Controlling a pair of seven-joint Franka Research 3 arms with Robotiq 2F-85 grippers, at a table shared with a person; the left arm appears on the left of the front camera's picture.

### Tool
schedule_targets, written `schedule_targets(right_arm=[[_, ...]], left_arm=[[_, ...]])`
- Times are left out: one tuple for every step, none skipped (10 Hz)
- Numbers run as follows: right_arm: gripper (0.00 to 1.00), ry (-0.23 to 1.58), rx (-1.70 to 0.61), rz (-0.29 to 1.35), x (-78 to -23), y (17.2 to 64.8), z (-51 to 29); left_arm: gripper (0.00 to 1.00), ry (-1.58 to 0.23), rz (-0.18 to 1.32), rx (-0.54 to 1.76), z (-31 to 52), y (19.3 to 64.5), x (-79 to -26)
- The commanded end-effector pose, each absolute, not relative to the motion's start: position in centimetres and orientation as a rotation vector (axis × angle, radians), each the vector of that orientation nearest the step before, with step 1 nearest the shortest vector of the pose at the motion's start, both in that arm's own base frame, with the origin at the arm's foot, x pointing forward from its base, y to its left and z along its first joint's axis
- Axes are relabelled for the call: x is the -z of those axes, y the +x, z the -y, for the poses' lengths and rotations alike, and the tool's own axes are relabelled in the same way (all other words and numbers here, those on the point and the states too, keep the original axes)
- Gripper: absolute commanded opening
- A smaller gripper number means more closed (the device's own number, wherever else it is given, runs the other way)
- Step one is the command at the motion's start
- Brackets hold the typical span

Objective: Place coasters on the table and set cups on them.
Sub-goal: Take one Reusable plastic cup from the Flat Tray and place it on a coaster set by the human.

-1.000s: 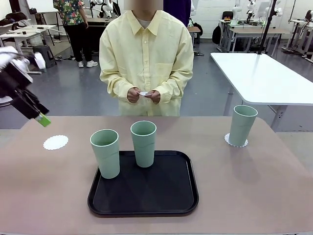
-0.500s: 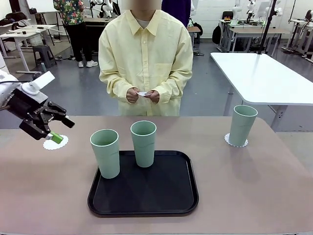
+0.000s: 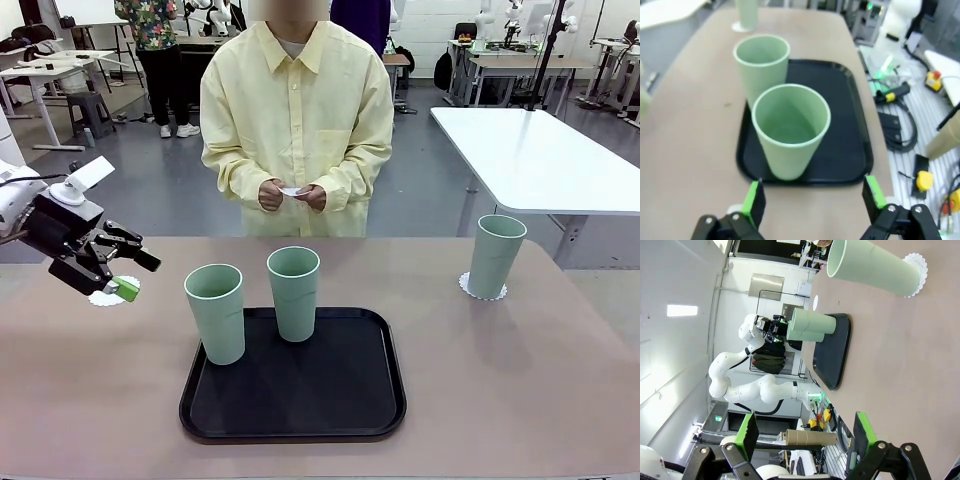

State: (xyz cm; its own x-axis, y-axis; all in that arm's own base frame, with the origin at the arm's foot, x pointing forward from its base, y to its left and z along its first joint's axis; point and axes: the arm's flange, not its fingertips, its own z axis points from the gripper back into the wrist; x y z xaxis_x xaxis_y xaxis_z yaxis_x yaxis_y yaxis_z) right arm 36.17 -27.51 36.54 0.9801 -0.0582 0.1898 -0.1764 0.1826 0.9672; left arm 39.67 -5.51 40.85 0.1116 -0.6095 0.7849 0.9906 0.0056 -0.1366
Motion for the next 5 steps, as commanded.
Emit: schedule_targets(right_arm=[[1.00, 1.386, -0.083, 0.199, -36.5, 36.2, 27.5], [1.00, 1.386, -0.083, 0.199, -36.5, 36.2, 27.5], [1.00, 1.386, -0.083, 0.199, -36.5, 36.2, 27.5], [1.00, 1.386, -0.083, 0.199, -36.5, 36.2, 27.5], [1.00, 1.386, -0.083, 0.199, -36.5, 36.2, 27.5]], left_arm=[[1.00, -0.840, 0.612, 1.463, 5.4, 39.3, -40.6], [1.00, -0.840, 0.612, 1.463, 5.4, 39.3, -40.6], [1.00, -0.840, 0.612, 1.463, 5.4, 39.3, -40.6], [1.00, -0.826, 0.607, 1.424, 5.8, 39.3, -40.7], [1.00, -0.881, 0.677, 1.548, 4.5, 39.5, -39.7]])
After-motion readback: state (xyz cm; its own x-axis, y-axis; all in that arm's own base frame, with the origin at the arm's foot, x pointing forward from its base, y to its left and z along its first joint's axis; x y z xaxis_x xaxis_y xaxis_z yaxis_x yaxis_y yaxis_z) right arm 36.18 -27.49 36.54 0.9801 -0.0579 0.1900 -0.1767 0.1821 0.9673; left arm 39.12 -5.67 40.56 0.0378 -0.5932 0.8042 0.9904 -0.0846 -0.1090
